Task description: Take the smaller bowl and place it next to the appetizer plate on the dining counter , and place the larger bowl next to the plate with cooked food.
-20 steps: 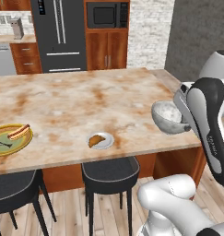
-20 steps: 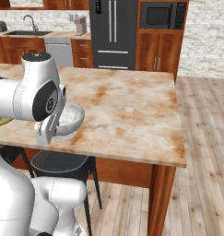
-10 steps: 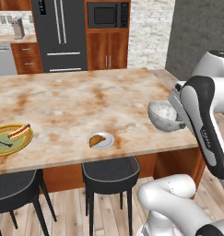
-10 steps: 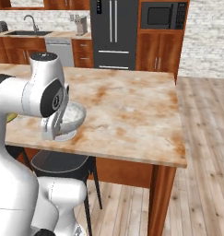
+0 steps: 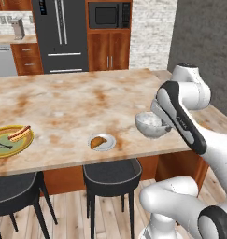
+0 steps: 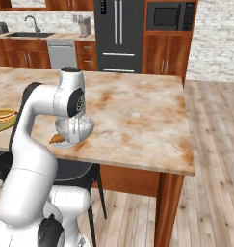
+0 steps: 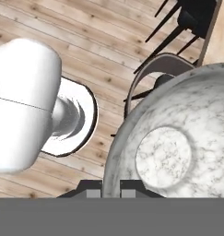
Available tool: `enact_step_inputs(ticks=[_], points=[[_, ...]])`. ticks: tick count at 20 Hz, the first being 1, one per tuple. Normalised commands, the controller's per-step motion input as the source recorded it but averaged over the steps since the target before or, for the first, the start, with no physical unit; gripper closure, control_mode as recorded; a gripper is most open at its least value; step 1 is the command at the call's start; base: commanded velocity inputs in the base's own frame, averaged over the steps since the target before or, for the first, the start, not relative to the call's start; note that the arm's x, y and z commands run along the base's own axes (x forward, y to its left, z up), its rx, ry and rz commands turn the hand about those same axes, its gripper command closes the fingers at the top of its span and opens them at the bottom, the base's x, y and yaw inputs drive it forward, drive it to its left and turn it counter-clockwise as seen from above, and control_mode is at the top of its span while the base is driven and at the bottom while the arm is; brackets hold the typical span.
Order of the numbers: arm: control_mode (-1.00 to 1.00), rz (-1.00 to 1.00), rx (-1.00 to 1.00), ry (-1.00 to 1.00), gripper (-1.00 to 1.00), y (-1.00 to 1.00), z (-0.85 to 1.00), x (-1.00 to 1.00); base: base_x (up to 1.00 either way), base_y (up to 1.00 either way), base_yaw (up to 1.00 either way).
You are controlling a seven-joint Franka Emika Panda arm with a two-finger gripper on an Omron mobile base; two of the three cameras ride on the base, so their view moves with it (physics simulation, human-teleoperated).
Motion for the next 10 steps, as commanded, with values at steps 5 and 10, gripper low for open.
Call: enact_step_inputs(ticks=[5, 10], points=[[-1.00, 0.12, 0.00, -0.09, 1.00, 0.00, -0.44, 0.61, 0.00, 0.00, 0.00], [-1.00, 0.05, -0.05, 0.00, 1.00, 0.05, -0.51, 0.71, 0.00, 0.00, 0.00]])
